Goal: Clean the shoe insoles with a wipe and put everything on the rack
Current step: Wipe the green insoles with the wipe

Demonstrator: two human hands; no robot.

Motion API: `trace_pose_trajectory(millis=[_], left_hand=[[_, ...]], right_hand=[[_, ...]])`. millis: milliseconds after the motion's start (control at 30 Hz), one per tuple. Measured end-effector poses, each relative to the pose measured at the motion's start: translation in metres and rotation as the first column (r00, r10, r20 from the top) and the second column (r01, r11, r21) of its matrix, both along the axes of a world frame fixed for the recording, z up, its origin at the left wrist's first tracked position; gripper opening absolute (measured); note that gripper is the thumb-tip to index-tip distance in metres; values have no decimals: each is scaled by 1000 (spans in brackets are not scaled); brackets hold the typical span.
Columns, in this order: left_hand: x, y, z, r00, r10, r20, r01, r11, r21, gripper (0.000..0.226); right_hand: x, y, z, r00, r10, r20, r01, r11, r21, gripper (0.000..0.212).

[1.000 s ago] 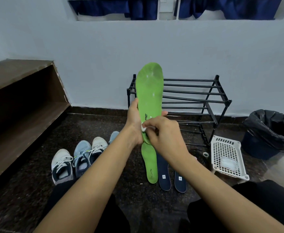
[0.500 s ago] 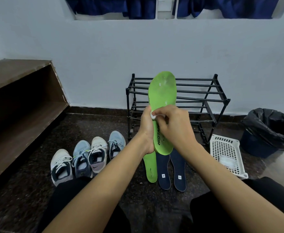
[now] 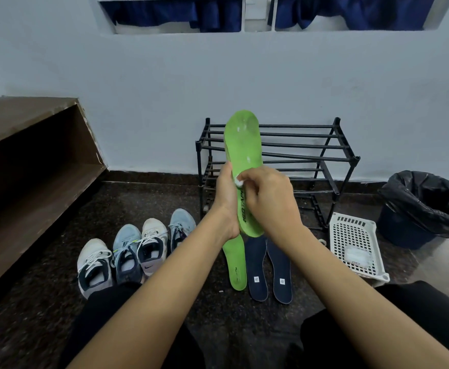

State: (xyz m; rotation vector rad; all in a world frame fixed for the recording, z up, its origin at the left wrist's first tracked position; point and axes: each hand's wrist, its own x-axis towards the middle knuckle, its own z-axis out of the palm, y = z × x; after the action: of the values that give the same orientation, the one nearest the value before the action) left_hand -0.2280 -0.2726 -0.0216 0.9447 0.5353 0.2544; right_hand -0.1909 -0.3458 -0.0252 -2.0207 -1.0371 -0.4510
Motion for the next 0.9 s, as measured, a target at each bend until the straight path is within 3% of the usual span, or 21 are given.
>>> trace_pose_trajectory(millis=[200,367,467,700,900], left_hand=[[1,11,4,1000,-10,8,10,1000,7,41],[-1,22,6,997,74,21,-73,996,-55,63],[1,15,4,995,102,14,-101,995,-14,36],[4,4,1,1000,24,18,-24,1000,-11,50],[-4,16,10,998,46,40,-44,997,-56,42]], right_hand=[[0,-3,3,999,-8,51,8,1000,-5,21],[-15,-5,-3,994,84,65,-82,996,-32,21],[-8,-4,-5,996,60,60,-57,997,-50,24],[1,-5,0,998,-21,57,23,999,-48,22],[-7,-7,2,996,51,76,-44,995,-86,24]])
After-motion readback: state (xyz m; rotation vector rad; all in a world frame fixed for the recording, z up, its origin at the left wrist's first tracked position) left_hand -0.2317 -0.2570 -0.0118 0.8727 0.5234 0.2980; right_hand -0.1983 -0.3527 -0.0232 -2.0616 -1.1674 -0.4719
